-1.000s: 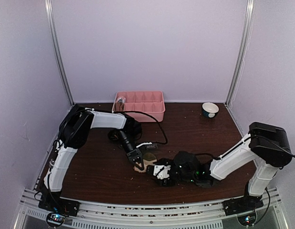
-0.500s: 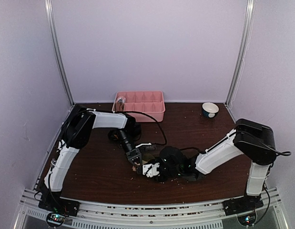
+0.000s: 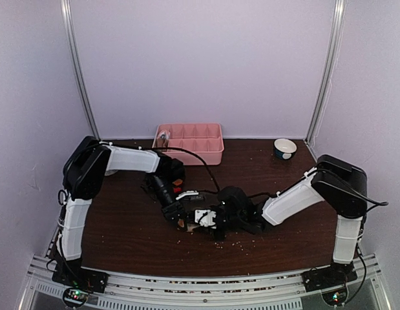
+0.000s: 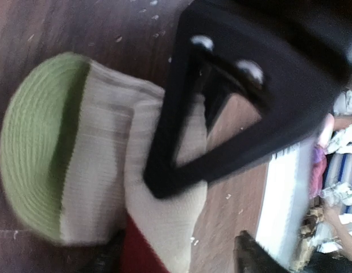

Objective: Roll the socks
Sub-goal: Roll the sock at the center of the board.

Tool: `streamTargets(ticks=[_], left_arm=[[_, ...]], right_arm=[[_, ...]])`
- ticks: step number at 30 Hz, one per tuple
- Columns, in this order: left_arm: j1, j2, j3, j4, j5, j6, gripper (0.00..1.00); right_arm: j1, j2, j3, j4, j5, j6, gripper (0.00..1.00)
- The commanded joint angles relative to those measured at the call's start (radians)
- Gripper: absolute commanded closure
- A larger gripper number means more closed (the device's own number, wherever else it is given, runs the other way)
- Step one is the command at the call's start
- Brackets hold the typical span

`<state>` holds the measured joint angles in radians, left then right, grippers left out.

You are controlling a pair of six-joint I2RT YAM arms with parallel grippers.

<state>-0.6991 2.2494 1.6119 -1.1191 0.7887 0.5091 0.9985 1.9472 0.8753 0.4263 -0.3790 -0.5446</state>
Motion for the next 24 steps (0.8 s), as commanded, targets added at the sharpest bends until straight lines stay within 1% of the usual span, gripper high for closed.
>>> streamTargets(ticks=[1, 4, 7, 11, 14, 16, 24], left_arm=[[0.026, -0.129, -0.154, 0.258, -0.212, 0.020, 0.03], [0.027, -0.196, -0.200, 0.297, -0.233, 0.045, 0.02], [0.025, -0.267, -0.260, 0.366, -0.230, 0.066, 0.03], [0.006, -0.334, -0.305, 0.423, -0.203, 0.095, 0.08], [-0.032, -0.391, -0.350, 0.479, -0.221, 0.135, 0.13], [-0.054, -0.424, -0.370, 0.509, -0.229, 0.160, 0.15], [-0.159, -0.425, -0.391, 0.571, -0.344, 0.281, 0.28]], right_arm=[[-0.046, 0.119, -0.033, -0.172, -0.163, 0.163, 0.94], [-0.104, 0.145, -0.039, -0.126, -0.251, 0.259, 0.96], [-0.148, 0.157, -0.053, -0.096, -0.317, 0.320, 0.97], [-0.185, 0.189, -0.061, -0.101, -0.337, 0.372, 0.98], [-0.206, 0.218, -0.064, -0.096, -0.319, 0.425, 1.00], [-0.211, 0.230, -0.069, -0.095, -0.334, 0.432, 1.00], [-0.235, 0.291, -0.026, -0.159, -0.369, 0.459, 1.00]])
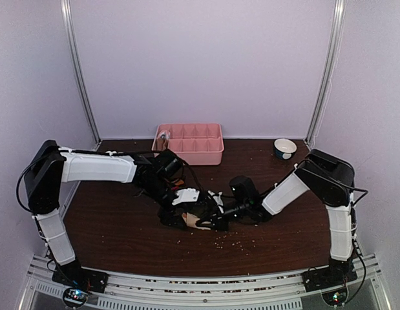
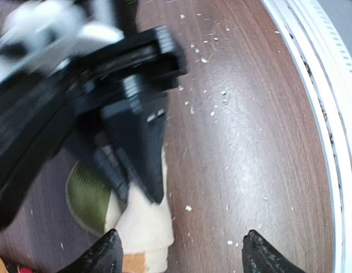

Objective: Roll the socks
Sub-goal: Roll the sock at the center of the board.

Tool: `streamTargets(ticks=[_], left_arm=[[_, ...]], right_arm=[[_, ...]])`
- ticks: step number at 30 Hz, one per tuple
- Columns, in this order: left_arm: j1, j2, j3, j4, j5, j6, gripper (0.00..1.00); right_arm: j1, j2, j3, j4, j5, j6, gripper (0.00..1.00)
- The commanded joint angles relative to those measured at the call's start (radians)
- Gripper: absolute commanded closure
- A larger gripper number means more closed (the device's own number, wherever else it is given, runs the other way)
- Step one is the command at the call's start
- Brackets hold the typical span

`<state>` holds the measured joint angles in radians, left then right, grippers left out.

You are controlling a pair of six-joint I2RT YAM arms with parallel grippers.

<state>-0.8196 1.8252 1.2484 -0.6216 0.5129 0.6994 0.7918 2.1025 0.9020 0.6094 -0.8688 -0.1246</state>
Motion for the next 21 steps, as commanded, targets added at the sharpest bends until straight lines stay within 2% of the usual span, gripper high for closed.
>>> streamTargets(ticks=[1, 13, 16, 21], left_arm=[[-0.047, 0.010, -0.028, 0.086, -0.081, 0.095, 0.29], [-0.052, 0.132, -0.012, 0.174, -0.265, 0.058, 0.52], [-0.052, 0.146, -0.006, 0.172, -0.260, 0.060, 0.57], [-0.055, 0.180, 0.028, 0.099, -0.215, 0.068, 0.89]], right_arm=[[-0.032, 0.140, -0.048, -0.343, 0.116, 0.045, 1.00], [-0.046, 0.146, -0.037, -0.352, 0.074, 0.070, 1.00], [-0.046, 0.147, -0.033, -0.364, 0.069, 0.070, 1.00], [-0.046, 0.108, -0.057, -0.318, 0.099, 0.091, 0.90]])
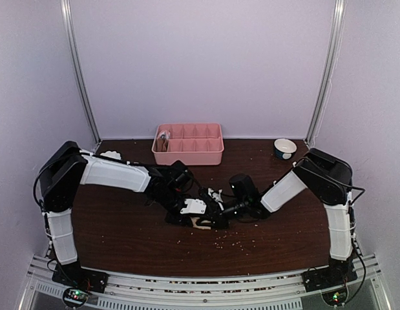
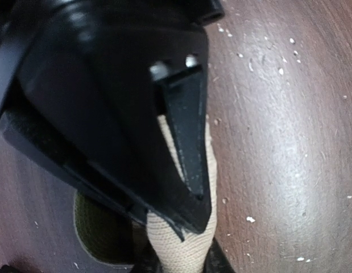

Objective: Roll the socks
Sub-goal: Roll the sock at the center of the board.

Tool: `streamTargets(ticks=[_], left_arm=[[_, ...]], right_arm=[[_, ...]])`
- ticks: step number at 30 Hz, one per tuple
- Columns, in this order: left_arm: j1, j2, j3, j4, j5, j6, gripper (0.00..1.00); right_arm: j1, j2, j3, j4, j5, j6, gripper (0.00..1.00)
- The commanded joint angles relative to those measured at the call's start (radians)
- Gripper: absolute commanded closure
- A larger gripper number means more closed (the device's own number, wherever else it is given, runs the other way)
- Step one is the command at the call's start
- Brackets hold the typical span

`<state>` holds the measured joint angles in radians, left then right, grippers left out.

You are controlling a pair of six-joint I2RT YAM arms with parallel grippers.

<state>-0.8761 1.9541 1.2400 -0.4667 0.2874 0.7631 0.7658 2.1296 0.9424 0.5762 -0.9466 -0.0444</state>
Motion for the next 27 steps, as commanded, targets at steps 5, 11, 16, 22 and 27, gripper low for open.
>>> streamTargets(ticks=[5, 11, 16, 22, 27], left_arm=[[0.020, 0.114, 0.116, -0.229, 0.128, 0.010, 1.00], [0.038, 0.219, 0.218, -0.438, 0.211, 0.044, 1.00], [0.037, 0.248, 0.231, -0.483, 0.212, 0.056, 1.00], [0.038, 0.303, 0.304, -0.588, 0.263, 0.086, 1.00], [0.044, 0.333, 0.342, -0.627, 0.330, 0.080, 0.99]], right_arm=[[-0.020, -0.005, -0.207, -0.092, 0.246, 0.032, 0.00], [-0.019, -0.131, -0.339, 0.099, 0.395, 0.029, 0.00], [-0.011, -0.329, -0.525, 0.309, 0.734, 0.042, 0.00], [-0.035, -0.337, -0.646, 0.712, 0.855, 0.339, 0.00], [-0.088, -0.242, -0.654, 0.897, 0.663, 0.352, 0.00]])
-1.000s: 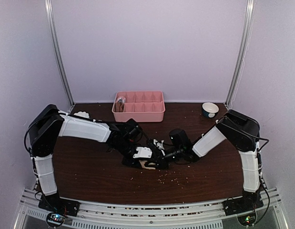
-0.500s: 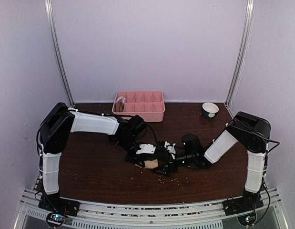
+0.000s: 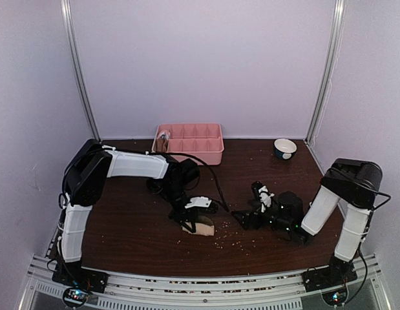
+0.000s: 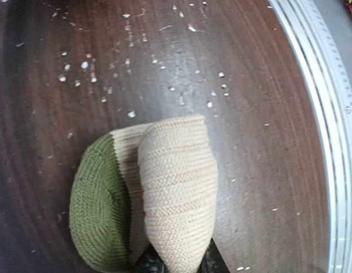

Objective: Roll the socks
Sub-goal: Roll the sock at the center of the board.

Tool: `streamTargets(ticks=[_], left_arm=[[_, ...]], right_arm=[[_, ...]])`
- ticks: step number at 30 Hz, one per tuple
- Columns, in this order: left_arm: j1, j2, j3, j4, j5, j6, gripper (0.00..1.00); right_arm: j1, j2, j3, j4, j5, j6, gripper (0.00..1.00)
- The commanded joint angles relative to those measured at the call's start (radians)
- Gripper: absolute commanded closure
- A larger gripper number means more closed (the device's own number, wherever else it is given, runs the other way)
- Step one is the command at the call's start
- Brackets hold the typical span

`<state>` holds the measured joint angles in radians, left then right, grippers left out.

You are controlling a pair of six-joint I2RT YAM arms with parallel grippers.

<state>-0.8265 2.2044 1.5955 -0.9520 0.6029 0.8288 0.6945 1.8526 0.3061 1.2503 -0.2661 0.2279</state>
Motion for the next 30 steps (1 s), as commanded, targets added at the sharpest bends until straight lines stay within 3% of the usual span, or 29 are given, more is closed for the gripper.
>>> streamTargets(ticks=[1, 4, 7, 9, 11, 12, 14, 17, 25, 30], left_arm=[[-0.005, 0.093, -0.002, -0.160, 0.029, 0.017, 0.99], [-0.004, 0.121, 0.023, -0.196, 0.049, 0.023, 0.99], [0.001, 0.126, 0.029, -0.190, 0.053, 0.017, 0.99], [0.005, 0.128, 0.037, -0.185, 0.057, 0.003, 0.99], [0.012, 0.135, 0.048, -0.185, 0.077, -0.010, 0.99], [0.017, 0.140, 0.055, -0.188, 0.088, -0.012, 0.99], [0.024, 0.156, 0.075, -0.212, 0.116, -0.016, 0.99], [0.032, 0.194, 0.114, -0.249, 0.145, -0.028, 0.99], [0.065, 0.289, 0.204, -0.343, 0.193, -0.064, 1.00], [0.071, 0.362, 0.268, -0.388, 0.168, -0.110, 1.00]], right_arm=[[0.009, -0.008, -0.037, 0.175, 0.128, 0.033, 0.00], [0.089, -0.181, -0.051, -0.106, 0.322, -0.030, 0.00], [0.079, -0.360, -0.034, -0.290, 0.469, 0.169, 0.00], [0.056, -0.430, 0.021, -0.493, 0.377, 0.134, 0.00], [0.054, -0.427, 0.017, -0.466, 0.226, 0.062, 0.00], [0.084, -0.418, 0.046, -0.513, 0.206, -0.021, 0.00], [0.192, -0.393, 0.116, -0.692, 0.319, -0.160, 0.00], [0.336, -0.328, 0.125, -0.701, 0.449, -0.287, 0.04], [0.408, -0.236, 0.142, -0.634, 0.400, -0.311, 0.12], [0.484, -0.197, 0.200, -0.660, 0.371, -0.413, 0.26]])
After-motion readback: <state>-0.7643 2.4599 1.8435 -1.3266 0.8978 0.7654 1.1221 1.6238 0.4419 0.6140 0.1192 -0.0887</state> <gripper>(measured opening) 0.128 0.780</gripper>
